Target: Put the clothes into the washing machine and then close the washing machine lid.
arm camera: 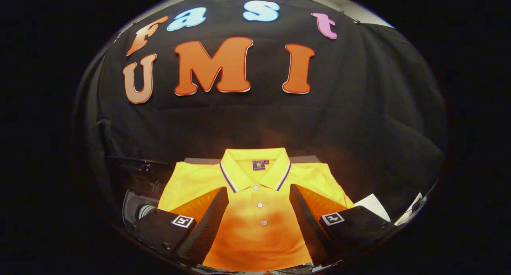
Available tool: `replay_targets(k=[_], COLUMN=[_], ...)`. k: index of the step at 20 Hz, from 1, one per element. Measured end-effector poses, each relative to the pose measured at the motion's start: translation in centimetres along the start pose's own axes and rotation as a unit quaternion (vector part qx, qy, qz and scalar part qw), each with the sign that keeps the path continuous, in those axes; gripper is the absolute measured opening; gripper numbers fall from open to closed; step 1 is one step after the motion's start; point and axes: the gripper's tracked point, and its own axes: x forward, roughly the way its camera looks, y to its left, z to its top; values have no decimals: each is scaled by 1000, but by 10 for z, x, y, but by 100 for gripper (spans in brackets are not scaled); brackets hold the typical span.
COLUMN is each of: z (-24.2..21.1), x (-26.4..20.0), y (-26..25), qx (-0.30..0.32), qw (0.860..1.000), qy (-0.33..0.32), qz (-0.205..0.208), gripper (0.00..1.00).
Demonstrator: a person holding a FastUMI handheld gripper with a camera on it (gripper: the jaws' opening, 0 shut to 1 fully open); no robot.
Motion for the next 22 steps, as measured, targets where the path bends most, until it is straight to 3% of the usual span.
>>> replay_targets(k=[8, 14, 19, 22], z=[-41, -46, -48, -49], x=[51, 54, 57, 54], y=[2, -1, 4, 4], qx=[33, 10, 5, 6], qw=[994, 985, 979, 978], qy=[105, 173, 200, 205], qz=[12, 11, 35, 40], gripper=[100, 99, 99, 89])
